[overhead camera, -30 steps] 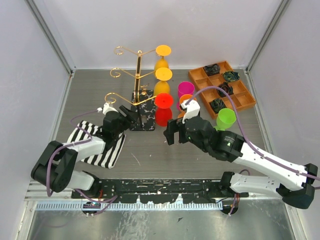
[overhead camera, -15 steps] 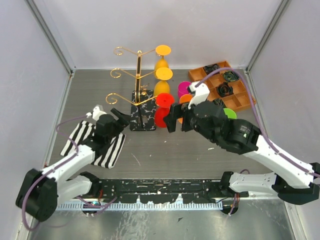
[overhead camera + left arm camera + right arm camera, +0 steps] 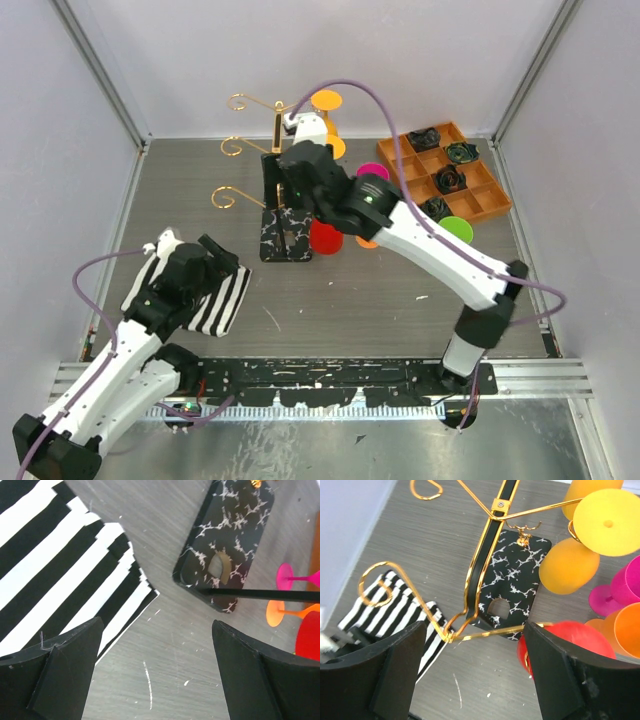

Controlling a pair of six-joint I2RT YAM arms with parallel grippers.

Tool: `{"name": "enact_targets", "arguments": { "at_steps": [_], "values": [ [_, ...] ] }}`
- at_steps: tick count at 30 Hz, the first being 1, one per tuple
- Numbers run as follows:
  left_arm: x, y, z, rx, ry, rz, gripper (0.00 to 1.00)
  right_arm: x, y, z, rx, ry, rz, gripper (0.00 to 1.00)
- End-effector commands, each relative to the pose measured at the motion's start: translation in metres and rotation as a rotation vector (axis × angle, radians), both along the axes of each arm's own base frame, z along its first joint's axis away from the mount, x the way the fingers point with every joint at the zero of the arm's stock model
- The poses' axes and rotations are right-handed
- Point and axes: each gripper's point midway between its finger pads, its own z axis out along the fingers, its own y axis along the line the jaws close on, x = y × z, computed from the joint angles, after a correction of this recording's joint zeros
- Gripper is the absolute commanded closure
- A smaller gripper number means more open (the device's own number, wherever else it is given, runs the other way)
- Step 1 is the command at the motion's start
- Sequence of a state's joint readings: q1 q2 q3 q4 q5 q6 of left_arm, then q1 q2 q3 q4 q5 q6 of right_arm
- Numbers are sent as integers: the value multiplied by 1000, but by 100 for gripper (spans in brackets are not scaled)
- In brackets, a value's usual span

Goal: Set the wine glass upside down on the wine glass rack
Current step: Adjust the wine rack at the center of the board.

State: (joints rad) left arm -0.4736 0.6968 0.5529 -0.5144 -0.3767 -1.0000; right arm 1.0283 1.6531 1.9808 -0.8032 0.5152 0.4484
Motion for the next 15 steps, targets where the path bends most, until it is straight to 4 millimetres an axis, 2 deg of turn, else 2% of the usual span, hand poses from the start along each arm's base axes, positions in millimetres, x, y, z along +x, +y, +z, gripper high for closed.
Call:
{"name": "enact_targets", "arguments": {
  "at_steps": [1, 7, 8, 10, 13, 15],
  "values": [
    [-25, 8, -11, 24, 104, -10, 3, 31, 4, 11, 36, -13, -59, 17],
    [-33, 1, -11, 25, 143, -75, 3, 62, 24, -5, 18, 3, -76, 20],
    [-36, 0, -8, 23, 144, -92, 3, 74, 27, -18, -17, 11, -105, 22],
    [-38, 1, -3, 25, 130, -101, 2, 83, 26, -28, -50, 6, -140, 27],
    [-41, 6, 5, 38, 105, -103, 3, 93, 24, -38, -91, -6, -173, 37],
    [-43, 9, 10, 42, 81, -100, 3, 95, 27, -41, -93, -1, -168, 39]
  ]
}}
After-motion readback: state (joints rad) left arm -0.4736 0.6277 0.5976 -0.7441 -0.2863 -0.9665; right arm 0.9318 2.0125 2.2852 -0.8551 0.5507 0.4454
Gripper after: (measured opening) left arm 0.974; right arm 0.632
